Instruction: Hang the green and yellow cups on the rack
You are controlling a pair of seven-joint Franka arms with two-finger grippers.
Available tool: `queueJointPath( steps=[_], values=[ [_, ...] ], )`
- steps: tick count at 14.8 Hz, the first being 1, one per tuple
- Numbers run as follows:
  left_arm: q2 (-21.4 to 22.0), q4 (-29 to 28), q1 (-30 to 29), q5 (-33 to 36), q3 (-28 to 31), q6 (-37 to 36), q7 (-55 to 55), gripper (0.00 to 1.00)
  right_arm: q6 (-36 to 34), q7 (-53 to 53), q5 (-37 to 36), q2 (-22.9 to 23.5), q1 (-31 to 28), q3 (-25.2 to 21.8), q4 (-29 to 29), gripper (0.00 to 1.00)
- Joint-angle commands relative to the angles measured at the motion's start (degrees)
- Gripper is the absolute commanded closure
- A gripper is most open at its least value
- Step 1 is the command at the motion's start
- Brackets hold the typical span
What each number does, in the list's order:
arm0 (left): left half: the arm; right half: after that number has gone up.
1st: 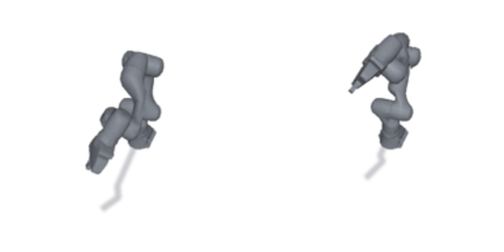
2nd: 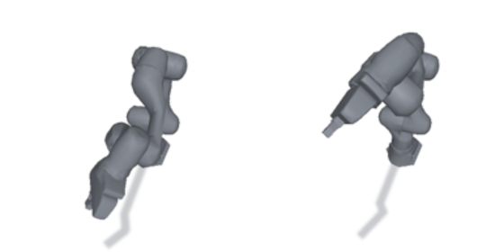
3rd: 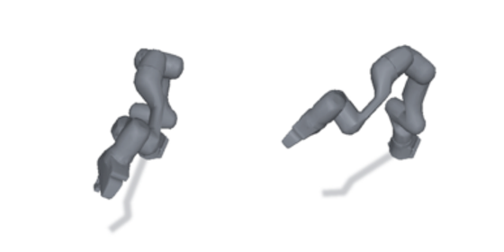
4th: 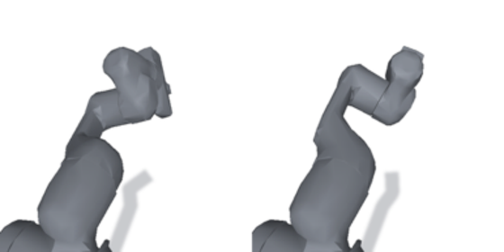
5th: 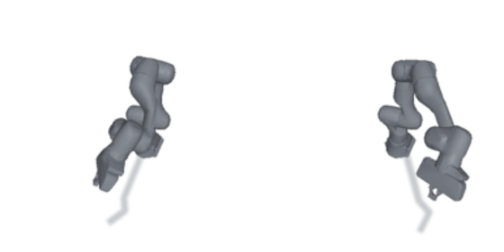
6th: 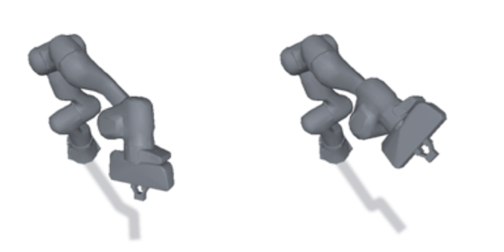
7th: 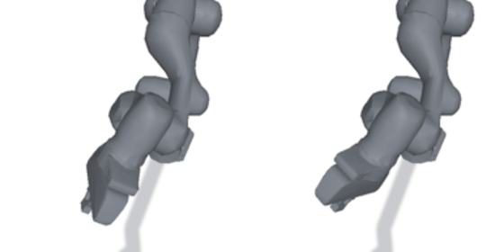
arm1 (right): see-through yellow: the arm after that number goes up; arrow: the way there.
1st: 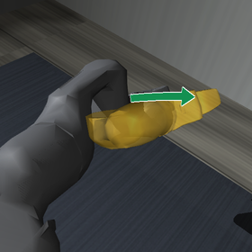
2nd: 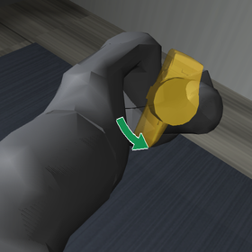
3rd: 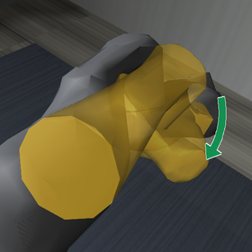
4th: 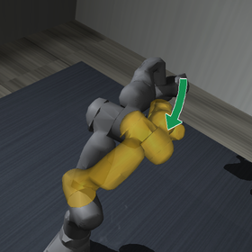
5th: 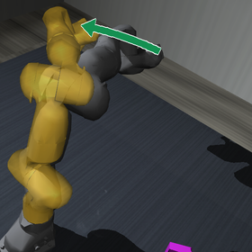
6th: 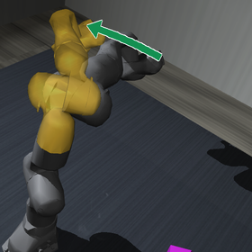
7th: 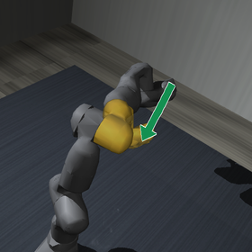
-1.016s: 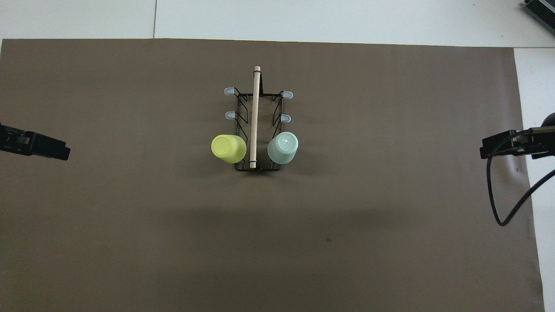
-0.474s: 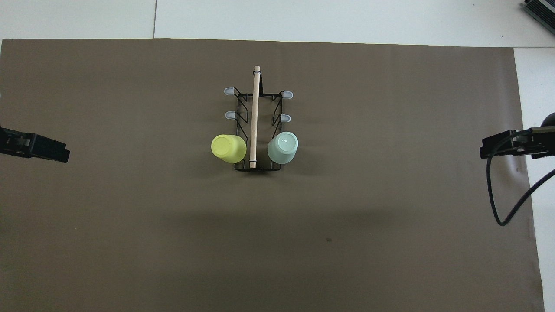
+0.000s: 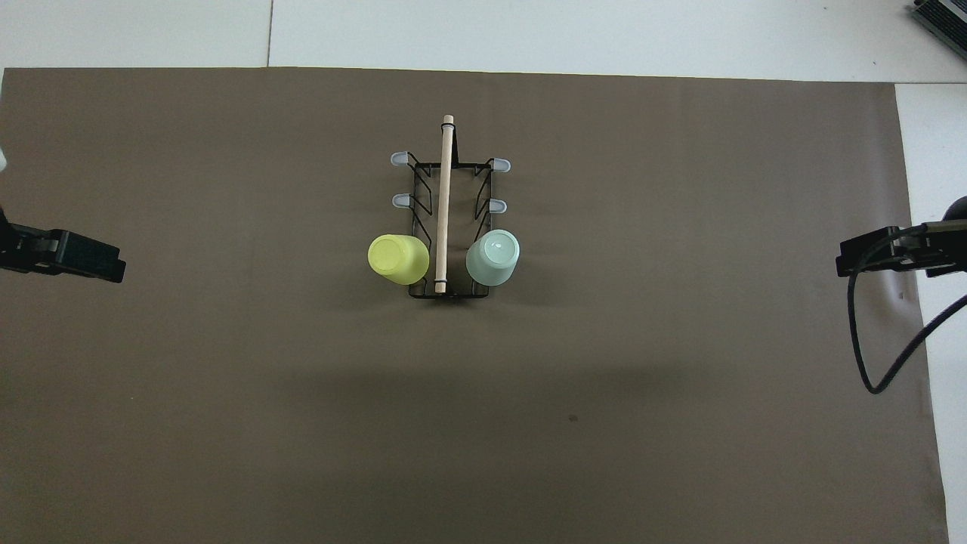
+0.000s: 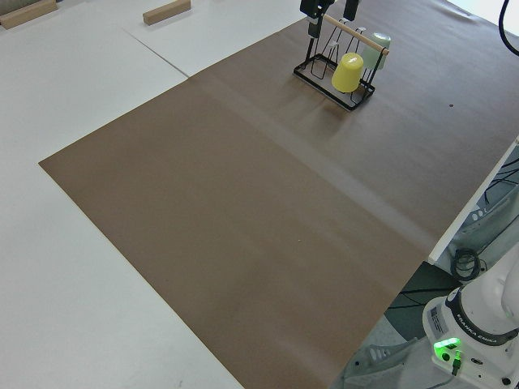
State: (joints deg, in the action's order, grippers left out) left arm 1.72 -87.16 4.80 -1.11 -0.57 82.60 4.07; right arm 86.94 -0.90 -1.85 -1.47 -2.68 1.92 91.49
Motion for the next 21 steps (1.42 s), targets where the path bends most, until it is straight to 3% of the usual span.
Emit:
queueJointPath(
  steps=[1,21],
  values=[
    [0.30,0.59,-0.93,0.32,-0.49,-1.38,-0.64,0.00,0.43,-0.68,0.18,-0.82,-0.66,0.37,0.71,0.00],
    [0.39,-0.12,-0.85,0.41,-0.13,0.02,0.24,0.00,0.43,-0.68,0.18,-0.73,-0.66,0.37,0.71,0.00]
  ],
)
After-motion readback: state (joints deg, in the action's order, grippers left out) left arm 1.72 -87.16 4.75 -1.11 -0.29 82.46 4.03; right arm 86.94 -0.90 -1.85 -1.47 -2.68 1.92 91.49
